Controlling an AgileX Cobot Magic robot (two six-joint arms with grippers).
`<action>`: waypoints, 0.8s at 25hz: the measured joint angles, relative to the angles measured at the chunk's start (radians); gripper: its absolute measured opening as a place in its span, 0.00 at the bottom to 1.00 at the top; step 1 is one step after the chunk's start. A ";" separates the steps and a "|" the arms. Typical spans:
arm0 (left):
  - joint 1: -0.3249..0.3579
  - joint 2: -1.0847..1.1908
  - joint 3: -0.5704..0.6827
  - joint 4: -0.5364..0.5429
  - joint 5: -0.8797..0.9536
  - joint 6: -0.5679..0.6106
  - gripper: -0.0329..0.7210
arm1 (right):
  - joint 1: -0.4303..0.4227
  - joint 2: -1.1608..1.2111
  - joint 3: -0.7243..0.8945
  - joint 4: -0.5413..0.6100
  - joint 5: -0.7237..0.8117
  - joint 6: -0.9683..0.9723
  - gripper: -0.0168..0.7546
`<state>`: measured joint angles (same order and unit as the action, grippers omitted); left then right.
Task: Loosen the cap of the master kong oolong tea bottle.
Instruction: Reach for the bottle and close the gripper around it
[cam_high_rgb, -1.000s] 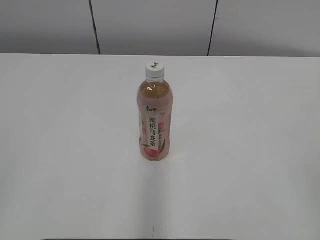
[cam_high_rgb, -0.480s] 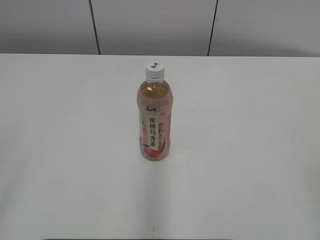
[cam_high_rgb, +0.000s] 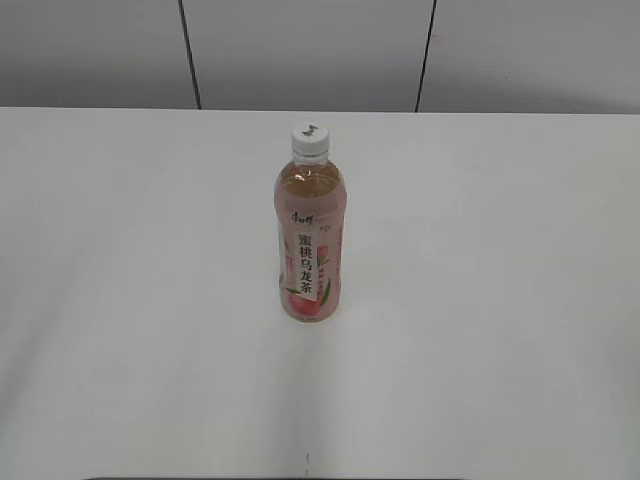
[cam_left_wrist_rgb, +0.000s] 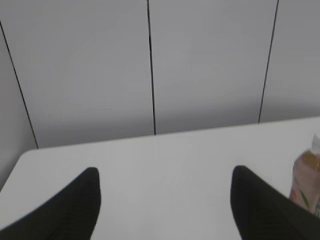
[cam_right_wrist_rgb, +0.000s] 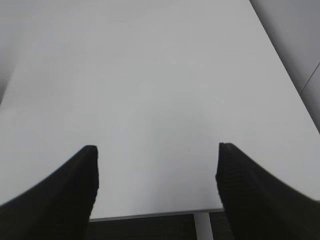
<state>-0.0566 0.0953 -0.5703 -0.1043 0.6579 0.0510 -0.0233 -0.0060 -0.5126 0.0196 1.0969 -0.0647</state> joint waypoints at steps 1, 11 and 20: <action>0.000 0.000 0.018 -0.008 -0.064 0.001 0.69 | 0.000 0.000 0.000 0.000 0.000 0.000 0.74; 0.000 0.024 0.300 -0.207 -0.493 0.074 0.69 | 0.000 0.000 0.000 0.000 0.000 0.002 0.71; -0.065 0.325 0.311 -0.127 -0.649 0.105 0.69 | 0.000 0.000 0.000 0.000 0.000 0.005 0.67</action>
<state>-0.1217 0.4207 -0.2594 -0.2310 0.0089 0.1557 -0.0233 -0.0060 -0.5126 0.0198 1.0969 -0.0598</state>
